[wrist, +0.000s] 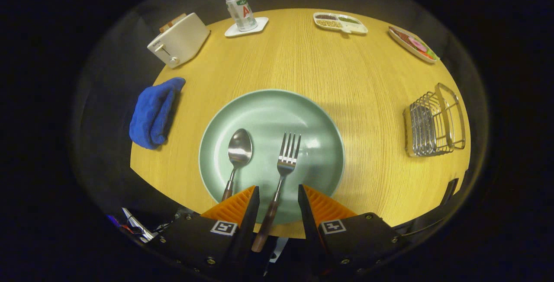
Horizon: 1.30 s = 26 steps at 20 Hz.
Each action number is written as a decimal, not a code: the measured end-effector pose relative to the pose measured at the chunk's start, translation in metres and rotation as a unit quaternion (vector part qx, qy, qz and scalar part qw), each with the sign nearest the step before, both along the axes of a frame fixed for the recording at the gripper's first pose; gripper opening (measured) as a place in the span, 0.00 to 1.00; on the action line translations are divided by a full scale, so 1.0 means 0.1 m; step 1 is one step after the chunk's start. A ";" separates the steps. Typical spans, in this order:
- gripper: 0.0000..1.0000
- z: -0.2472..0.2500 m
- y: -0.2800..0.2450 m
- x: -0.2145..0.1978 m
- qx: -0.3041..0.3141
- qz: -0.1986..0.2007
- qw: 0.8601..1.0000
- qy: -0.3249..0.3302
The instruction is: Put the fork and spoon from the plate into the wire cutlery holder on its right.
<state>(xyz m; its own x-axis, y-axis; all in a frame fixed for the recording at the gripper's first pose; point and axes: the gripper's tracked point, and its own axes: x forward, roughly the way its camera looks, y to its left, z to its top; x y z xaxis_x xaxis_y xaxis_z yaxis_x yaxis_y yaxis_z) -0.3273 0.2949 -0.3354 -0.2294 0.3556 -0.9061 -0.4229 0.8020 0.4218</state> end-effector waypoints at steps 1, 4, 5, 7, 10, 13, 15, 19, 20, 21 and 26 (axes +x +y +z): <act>0.55 -0.02 0.00 -0.03 -0.003 0.003 1.000 0.006; 0.55 -0.04 -0.01 -0.09 -0.009 0.000 1.000 0.022; 0.39 -0.10 0.00 -0.11 -0.017 -0.006 1.000 0.024; 0.24 -0.15 -0.01 -0.16 -0.024 -0.003 0.999 0.036; 0.28 -0.16 0.01 -0.16 -0.037 0.004 0.998 0.051; 0.07 -0.18 -0.01 -0.10 -0.044 -0.030 0.997 0.062; 0.07 -0.12 -0.01 -0.09 -0.043 -0.049 0.995 0.080; 0.07 -0.10 0.00 -0.05 -0.035 -0.062 0.994 0.084; 0.07 -0.08 0.01 -0.02 -0.030 -0.067 0.994 0.083; 0.07 -0.05 0.03 0.01 -0.022 -0.071 0.994 0.084; 0.07 0.10 0.06 0.25 0.000 -0.098 0.993 0.067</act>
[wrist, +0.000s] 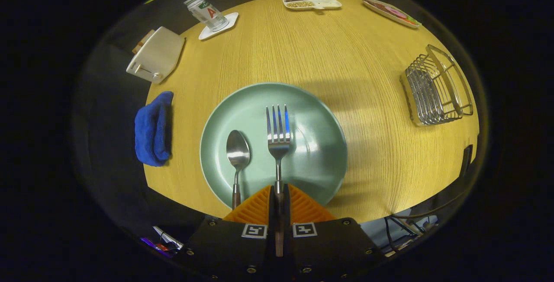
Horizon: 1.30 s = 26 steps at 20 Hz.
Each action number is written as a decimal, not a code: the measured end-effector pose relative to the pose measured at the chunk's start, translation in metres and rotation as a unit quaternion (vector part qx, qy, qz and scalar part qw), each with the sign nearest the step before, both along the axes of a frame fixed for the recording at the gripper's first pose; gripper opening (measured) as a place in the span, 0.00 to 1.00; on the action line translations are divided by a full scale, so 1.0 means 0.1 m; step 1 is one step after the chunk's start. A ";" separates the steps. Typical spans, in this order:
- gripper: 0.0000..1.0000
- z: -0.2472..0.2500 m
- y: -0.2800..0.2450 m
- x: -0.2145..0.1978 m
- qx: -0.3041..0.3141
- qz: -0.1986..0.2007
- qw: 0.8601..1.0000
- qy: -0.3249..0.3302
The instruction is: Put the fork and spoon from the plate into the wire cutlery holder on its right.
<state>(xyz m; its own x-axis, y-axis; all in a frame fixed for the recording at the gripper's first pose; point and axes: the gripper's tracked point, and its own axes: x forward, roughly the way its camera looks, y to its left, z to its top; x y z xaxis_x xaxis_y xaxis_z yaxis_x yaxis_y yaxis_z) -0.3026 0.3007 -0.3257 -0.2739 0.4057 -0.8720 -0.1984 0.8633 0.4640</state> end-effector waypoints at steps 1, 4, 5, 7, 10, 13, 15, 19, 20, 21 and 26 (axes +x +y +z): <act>0.07 0.02 0.00 0.07 0.002 -0.009 1.000 -0.007; 0.07 0.04 -0.11 0.35 -0.002 -0.033 0.999 -0.034; 0.07 0.05 -0.15 0.42 -0.005 -0.045 0.998 -0.038; 0.07 0.05 -0.25 0.57 -0.009 -0.075 0.996 -0.040; 0.07 0.07 -0.42 0.75 -0.017 -0.114 0.992 -0.041; 0.07 0.12 -0.60 0.94 -0.021 -0.147 0.988 -0.050; 0.07 0.15 -0.71 1.05 -0.025 -0.160 0.985 -0.056; 0.07 0.15 -0.98 1.18 -0.036 -0.200 0.977 -0.057; 0.07 0.13 -1.06 1.21 -0.041 -0.214 0.975 -0.053; 0.07 0.12 -1.16 1.22 -0.047 -0.227 0.972 -0.049; 0.07 0.00 -1.53 1.21 -0.073 -0.238 0.968 -0.032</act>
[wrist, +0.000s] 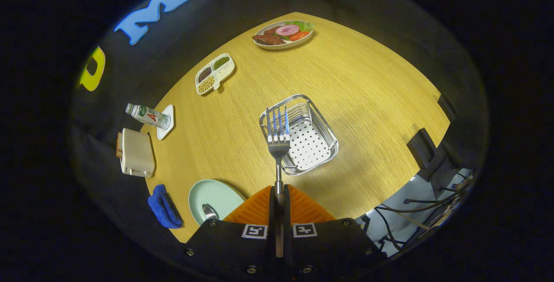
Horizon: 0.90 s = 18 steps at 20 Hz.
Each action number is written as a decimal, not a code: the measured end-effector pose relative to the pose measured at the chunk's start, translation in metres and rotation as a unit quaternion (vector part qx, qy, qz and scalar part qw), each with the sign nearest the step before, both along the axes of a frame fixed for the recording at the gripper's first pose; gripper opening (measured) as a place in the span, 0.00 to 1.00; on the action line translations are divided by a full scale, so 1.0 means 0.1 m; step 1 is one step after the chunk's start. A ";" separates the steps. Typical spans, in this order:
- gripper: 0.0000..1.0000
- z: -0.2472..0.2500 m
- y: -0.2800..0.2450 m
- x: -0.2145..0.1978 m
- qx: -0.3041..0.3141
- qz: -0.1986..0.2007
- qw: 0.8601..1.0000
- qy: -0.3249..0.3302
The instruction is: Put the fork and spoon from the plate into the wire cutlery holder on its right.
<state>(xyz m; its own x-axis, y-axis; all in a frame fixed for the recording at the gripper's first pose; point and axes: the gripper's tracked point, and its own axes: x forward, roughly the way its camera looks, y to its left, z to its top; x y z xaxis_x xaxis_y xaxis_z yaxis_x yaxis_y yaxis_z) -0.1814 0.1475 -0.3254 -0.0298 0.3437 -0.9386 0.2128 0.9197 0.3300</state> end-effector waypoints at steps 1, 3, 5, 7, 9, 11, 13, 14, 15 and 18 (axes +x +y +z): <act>0.07 -0.02 -0.03 -0.03 0.001 -0.001 1.000 0.009; 0.07 -0.03 -0.07 -0.03 0.000 -0.007 1.000 0.019; 0.07 -0.03 -0.10 -0.04 0.000 -0.009 1.000 0.024; 0.07 -0.04 -0.12 -0.03 -0.001 -0.008 1.000 0.030; 0.07 -0.06 -0.15 -0.02 -0.007 -0.011 0.999 0.033; 0.07 -0.06 -0.18 -0.01 -0.011 -0.014 0.999 0.033; 0.07 -0.06 -0.20 0.00 -0.012 -0.011 0.999 0.032; 0.07 -0.06 -0.21 0.01 -0.012 -0.009 0.999 0.033; 0.07 -0.06 -0.20 0.00 -0.010 -0.006 0.999 0.035; 0.09 -0.06 -0.20 -0.01 -0.008 0.005 0.999 0.039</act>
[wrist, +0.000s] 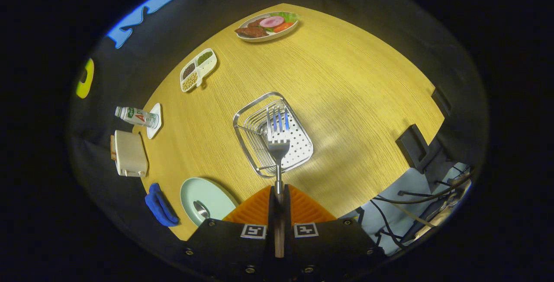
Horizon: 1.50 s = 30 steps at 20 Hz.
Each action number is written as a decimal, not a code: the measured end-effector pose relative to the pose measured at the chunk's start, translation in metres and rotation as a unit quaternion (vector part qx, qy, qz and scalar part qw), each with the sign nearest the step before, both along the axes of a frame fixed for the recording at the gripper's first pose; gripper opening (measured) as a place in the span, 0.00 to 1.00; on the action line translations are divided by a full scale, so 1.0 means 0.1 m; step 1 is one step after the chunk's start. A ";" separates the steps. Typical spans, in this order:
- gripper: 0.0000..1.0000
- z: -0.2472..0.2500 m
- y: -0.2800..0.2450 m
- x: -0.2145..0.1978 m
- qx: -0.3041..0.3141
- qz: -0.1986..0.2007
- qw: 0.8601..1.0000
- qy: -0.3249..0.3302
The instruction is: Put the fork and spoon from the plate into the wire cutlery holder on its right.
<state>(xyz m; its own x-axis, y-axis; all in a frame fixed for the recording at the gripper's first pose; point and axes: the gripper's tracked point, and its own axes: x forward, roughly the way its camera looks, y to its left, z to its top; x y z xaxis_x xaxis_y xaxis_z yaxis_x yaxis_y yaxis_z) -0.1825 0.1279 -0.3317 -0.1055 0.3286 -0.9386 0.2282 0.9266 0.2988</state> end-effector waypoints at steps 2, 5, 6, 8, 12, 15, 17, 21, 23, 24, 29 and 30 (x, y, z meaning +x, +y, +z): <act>0.15 0.00 -0.01 0.07 -0.002 -0.004 1.000 -0.011; 0.65 0.06 -0.05 0.17 -0.010 -0.008 0.999 -0.030; 0.88 0.06 -0.07 0.20 -0.015 -0.005 0.999 -0.034; 0.91 0.07 -0.07 0.20 -0.016 -0.004 0.999 -0.036; 0.94 0.09 -0.09 0.18 -0.020 -0.014 0.999 -0.038; 0.98 0.13 -0.12 0.17 -0.024 -0.026 0.999 -0.041; 0.98 0.17 -0.12 0.14 -0.021 -0.033 0.998 -0.040; 0.98 0.24 -0.11 0.07 -0.016 -0.038 0.998 -0.040; 0.98 0.26 -0.08 0.02 -0.012 -0.036 0.999 -0.037; 0.98 0.26 -0.07 0.01 -0.011 -0.034 0.999 -0.035; 0.98 0.28 0.18 -0.08 0.000 -0.008 1.000 -0.028; 0.98 0.29 0.26 -0.10 0.004 -0.001 1.000 -0.027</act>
